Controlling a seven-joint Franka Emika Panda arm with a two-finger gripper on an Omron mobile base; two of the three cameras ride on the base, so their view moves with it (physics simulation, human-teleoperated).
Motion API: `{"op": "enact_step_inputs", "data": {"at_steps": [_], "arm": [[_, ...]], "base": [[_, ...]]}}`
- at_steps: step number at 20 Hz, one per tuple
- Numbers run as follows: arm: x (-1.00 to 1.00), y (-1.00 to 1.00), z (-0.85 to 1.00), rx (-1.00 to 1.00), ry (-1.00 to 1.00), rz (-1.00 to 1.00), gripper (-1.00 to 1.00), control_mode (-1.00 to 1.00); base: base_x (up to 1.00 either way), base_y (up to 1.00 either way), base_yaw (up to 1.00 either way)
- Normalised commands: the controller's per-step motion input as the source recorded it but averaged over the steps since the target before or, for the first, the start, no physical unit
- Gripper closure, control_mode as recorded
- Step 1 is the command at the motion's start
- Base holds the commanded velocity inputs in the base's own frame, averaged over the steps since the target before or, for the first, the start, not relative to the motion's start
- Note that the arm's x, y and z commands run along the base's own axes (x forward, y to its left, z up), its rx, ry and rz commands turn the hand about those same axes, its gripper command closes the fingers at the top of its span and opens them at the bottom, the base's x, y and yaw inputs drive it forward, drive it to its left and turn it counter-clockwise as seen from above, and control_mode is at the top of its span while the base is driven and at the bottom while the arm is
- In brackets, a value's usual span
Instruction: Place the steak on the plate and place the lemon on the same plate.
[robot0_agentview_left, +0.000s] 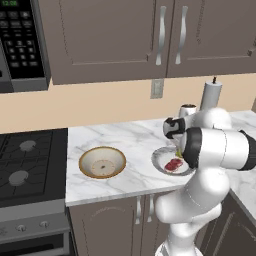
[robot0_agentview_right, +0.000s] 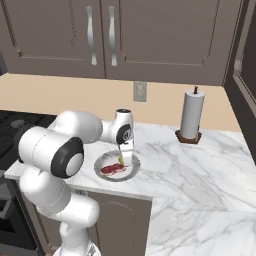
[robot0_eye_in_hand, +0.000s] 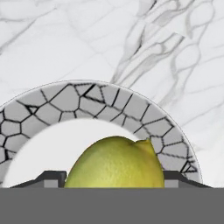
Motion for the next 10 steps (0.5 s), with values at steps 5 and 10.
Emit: {"op": "enact_step_inputs", "data": {"at_steps": [5, 10], "arm": [[0.01, 0.00, -0.36, 0.00, 0.08, 0.00, 1.00, -1.00], [0.00, 0.00, -0.24, 0.00, 0.02, 0.00, 1.00, -1.00]], "base": [[0.00, 0.00, 0.00], [0.00, 0.00, 0.00]]}}
